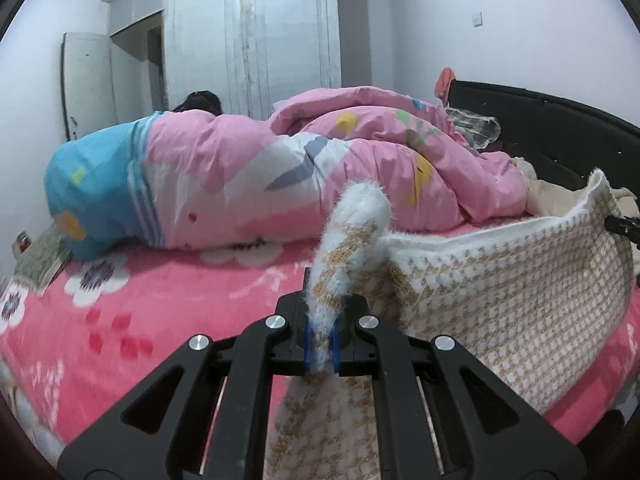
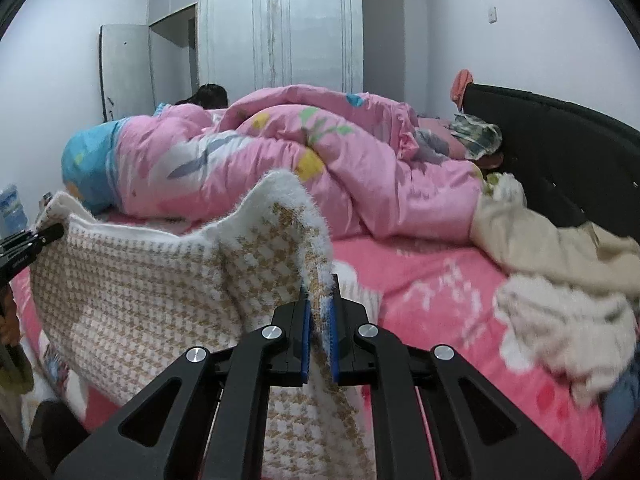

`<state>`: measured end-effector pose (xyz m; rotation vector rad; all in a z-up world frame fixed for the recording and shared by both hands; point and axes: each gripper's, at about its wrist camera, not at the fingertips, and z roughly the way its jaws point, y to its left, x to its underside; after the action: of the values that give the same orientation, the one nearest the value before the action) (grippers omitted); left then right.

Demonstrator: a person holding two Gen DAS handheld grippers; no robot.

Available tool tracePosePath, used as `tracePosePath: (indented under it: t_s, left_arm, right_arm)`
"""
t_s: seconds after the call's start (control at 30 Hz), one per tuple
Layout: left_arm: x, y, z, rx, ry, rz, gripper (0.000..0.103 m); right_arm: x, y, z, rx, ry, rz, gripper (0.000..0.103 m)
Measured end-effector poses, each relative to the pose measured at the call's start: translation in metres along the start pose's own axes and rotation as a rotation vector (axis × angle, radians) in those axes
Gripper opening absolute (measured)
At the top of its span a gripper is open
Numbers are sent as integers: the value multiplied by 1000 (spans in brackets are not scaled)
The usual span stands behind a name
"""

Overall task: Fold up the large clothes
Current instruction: 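Lift the coat with both tools and fold it over onto itself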

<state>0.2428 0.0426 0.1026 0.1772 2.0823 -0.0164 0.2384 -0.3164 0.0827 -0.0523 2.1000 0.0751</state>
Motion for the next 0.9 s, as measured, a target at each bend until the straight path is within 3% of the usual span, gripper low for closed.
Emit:
tracePosePath:
  t_s: [0.17, 0.33, 0.37, 0.47, 0.5, 0.53, 0.57, 0.6, 0.63, 0.73, 0.83, 0.9]
  left_arm:
    - [-30, -1, 104, -2, 122, 38, 6]
    - [-6, 4, 207, 22, 338, -9, 11]
    - [5, 6, 227, 23, 386, -22, 14]
    - [29, 18, 257, 33, 485, -77, 36]
    - [30, 25, 257, 39, 485, -102, 44]
    - [27, 37, 251, 50, 469, -139, 45]
    - [25, 45, 245, 53, 452, -160, 45]
    - [20, 59, 234, 54, 420, -197, 44]
    - [15, 70, 224, 52, 388, -231, 44]
    - [-4, 87, 203, 67, 300, -289, 43]
    - [-17, 73, 209, 138, 299, -280, 43]
    - [-17, 45, 225, 228, 352, -248, 44]
  right_arm:
    - [-24, -24, 93, -34, 93, 59, 8]
    - [9, -45, 202, -35, 296, 114, 9]
    - [16, -49, 215, -43, 334, 125, 11]
    - [35, -62, 240, -69, 411, 147, 43]
    - [34, -67, 237, -103, 410, 164, 45]
    - [30, -74, 231, -128, 411, 184, 46]
    - [24, -80, 221, -114, 397, 197, 50]
    - [20, -85, 214, -90, 379, 201, 61]
    - [13, -89, 200, -78, 341, 206, 63]
    - [-3, -84, 184, -169, 277, 227, 64]
    - [-15, -48, 202, -231, 290, 181, 64]
    - [-16, -26, 225, -261, 316, 153, 64]
